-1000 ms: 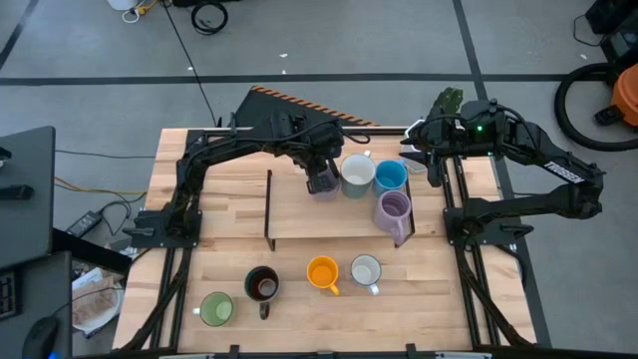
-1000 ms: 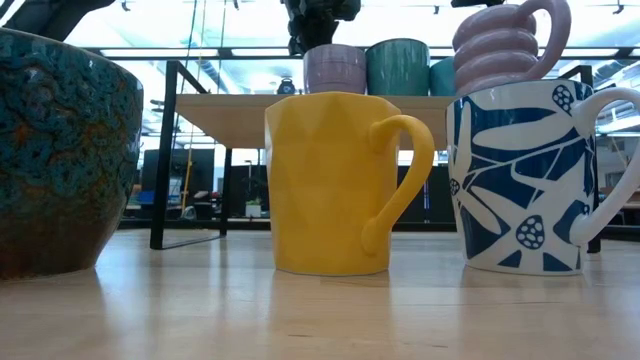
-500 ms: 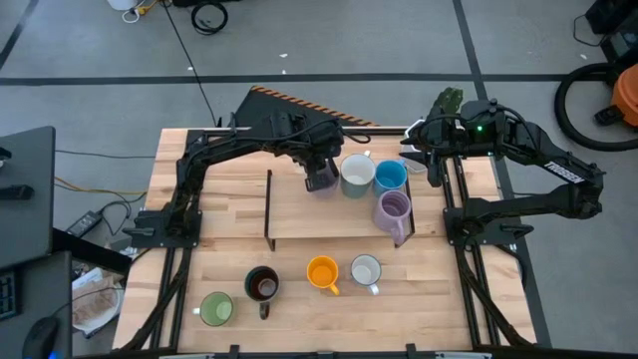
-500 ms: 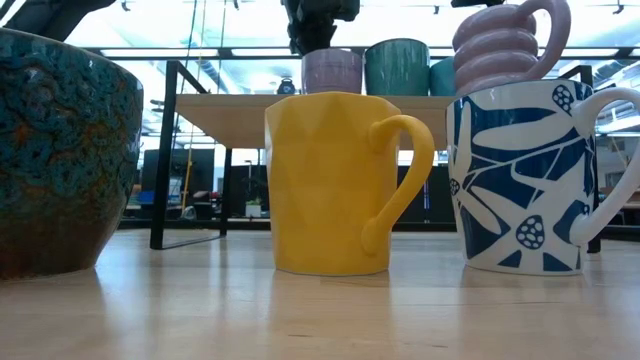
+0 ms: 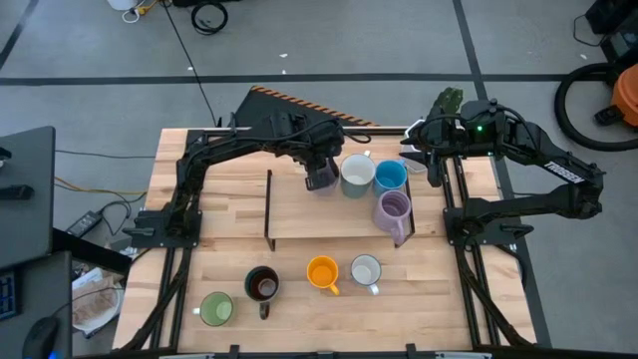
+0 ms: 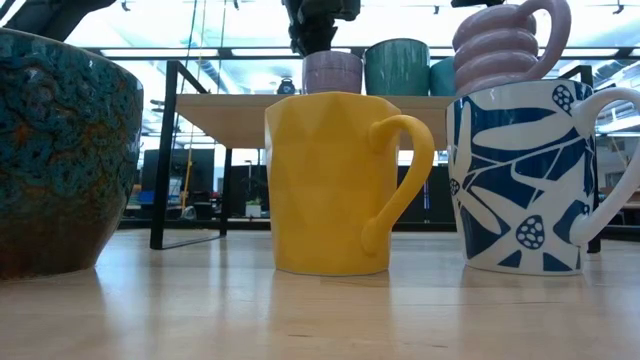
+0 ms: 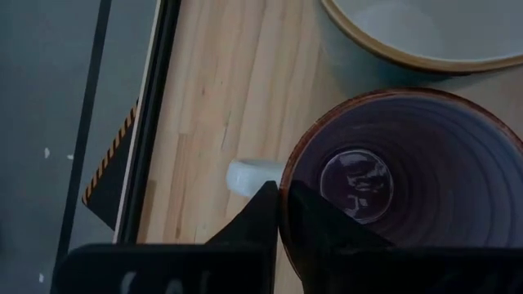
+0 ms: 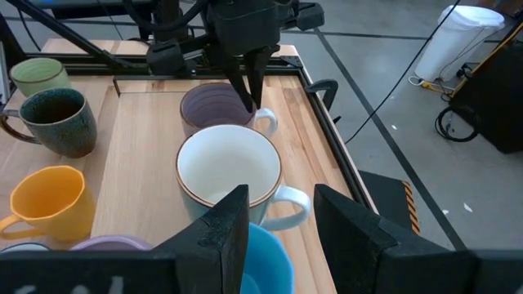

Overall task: Place coffee mugs
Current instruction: Put the purple cup on the shelf, then put the dark blue cup on the shelf aligned with the dark green cup

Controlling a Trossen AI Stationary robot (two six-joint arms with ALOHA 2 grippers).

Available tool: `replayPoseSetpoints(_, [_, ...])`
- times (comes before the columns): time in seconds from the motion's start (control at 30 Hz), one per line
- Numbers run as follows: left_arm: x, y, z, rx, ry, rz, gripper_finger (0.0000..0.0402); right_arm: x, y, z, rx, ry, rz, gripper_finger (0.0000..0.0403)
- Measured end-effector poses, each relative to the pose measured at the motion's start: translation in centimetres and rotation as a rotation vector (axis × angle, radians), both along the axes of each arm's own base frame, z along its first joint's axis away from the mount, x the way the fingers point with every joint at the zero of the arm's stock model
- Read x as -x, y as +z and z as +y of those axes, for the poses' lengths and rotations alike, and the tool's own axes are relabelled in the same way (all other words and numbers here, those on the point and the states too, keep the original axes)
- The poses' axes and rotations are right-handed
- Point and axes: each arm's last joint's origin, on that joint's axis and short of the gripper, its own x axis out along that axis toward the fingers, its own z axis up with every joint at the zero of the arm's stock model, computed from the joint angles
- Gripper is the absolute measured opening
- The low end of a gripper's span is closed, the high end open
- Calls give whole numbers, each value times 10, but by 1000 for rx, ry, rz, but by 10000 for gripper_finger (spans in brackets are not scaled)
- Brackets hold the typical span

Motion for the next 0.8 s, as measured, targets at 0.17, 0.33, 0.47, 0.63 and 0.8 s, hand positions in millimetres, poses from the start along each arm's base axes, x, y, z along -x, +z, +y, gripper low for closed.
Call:
replayPoseSetpoints(0.17, [-1,-1,0,-7,3,0,44,0,0,0,0,0,0,146])
replayPoseSetpoints(0.33, [-2,0,0,-10,8,-18,59,0,0,0,0,0,0,146])
replayPoseSetpoints(0.47, [-2,0,0,-5,10,-22,71,0,0,0,0,0,0,146])
replayPoseSetpoints(0.63, [-2,0,0,2,19,-27,90,0,0,0,0,0,0,146])
replayPoseSetpoints(0.8, [-3,0,-1,5,24,-29,120,0,0,0,0,0,0,146])
